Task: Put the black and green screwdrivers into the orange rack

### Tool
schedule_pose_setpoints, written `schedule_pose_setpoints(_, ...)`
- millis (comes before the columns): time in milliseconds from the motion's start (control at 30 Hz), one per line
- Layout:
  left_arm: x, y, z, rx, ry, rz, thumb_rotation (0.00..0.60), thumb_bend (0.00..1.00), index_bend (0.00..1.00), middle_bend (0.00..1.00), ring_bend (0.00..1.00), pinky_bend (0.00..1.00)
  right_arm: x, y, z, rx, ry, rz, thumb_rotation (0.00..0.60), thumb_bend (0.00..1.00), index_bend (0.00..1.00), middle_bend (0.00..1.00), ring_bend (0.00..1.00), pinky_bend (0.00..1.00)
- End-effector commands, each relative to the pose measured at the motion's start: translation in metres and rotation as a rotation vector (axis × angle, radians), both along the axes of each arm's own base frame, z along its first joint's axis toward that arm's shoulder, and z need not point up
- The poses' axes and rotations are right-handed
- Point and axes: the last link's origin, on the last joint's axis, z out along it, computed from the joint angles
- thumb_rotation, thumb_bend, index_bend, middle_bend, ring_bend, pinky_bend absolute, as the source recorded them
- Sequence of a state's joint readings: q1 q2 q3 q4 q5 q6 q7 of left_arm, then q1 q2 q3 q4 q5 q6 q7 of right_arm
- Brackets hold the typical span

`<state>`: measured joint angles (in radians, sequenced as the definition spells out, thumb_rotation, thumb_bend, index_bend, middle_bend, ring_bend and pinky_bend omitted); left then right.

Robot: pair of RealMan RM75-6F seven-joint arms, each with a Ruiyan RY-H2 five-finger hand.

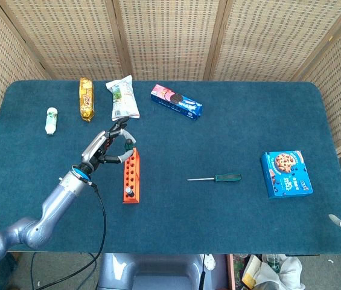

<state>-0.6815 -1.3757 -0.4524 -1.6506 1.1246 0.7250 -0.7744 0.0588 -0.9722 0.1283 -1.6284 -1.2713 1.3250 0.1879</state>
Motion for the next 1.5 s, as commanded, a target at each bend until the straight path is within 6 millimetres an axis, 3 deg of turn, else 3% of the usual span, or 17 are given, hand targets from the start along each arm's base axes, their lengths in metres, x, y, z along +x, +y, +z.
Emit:
schedule_pose_setpoints(33, -0.001, 0.001, -0.002, -0.002, 0.001, 0.003, 0.6, 0.74, 0.71, 0.0, 0.0, 0.0, 0.0, 0.0, 0.0, 0.0, 0.0, 0.0, 0.6, 0.0, 0.0, 0.0, 0.0, 0.0)
schedule_pose_setpoints(400, -0.002, 0.001, -0.01, -0.009, 0.009, -0.001, 0.6, 0.74, 0.71, 0.0, 0.0, 0.0, -0.001, 0.0, 0.0, 0.0, -0.001, -0.004, 0.6, 0.0, 0.0, 0.0, 0.0, 0.0)
schedule_pose_setpoints(1167, -0.037, -0.004, -0.053, -0.042, 0.108, -0.037, 0.6, 0.73, 0.71, 0.0, 0.0, 0.0, -0.002, -0.002, -0.001, 0.006, -0.002, -0.013, 0.6, 0.0, 0.0, 0.0, 0.0, 0.0)
schedule_pose_setpoints(1500, -0.039, -0.005, -0.055, -0.022, 0.107, -0.044, 0.6, 0.73, 0.69, 0.0, 0.0, 0.0, -0.002, -0.001, -0.001, 0.008, -0.001, -0.013, 0.6, 0.0, 0.0, 0.0, 0.0, 0.0)
